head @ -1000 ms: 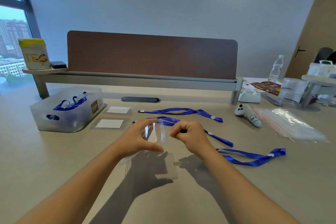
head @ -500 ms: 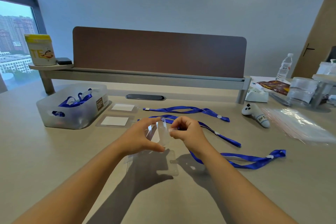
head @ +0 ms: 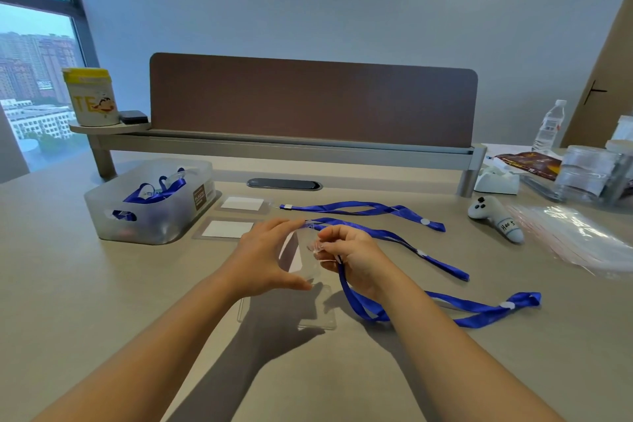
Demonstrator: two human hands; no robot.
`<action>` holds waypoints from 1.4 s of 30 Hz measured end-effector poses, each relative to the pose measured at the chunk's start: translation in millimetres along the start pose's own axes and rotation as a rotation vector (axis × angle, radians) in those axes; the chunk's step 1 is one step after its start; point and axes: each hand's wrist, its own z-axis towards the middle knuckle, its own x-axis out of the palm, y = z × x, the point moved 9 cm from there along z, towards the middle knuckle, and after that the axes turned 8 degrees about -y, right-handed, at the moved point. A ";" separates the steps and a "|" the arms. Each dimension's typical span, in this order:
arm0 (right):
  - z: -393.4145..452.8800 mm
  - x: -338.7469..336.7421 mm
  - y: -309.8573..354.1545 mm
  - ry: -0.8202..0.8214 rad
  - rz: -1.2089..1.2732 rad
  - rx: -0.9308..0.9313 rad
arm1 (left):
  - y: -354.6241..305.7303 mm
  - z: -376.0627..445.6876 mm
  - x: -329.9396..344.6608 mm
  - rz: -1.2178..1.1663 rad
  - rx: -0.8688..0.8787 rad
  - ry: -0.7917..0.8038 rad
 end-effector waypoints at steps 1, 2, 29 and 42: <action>0.8 2.0 -0.8 0.003 -0.007 0.008 | 0.7 0.1 -0.3 0.004 0.000 -0.005; 1.7 4.1 -1.5 0.006 -0.010 0.017 | 1.7 0.5 -0.3 0.017 0.001 -0.009; 7.1 16.5 -18.8 0.055 -0.490 0.177 | 19.5 -3.1 0.3 0.191 0.061 -0.011; 5.5 24.8 -3.9 0.101 -0.286 -0.010 | 39.5 8.4 -8.6 -0.067 -0.186 -0.096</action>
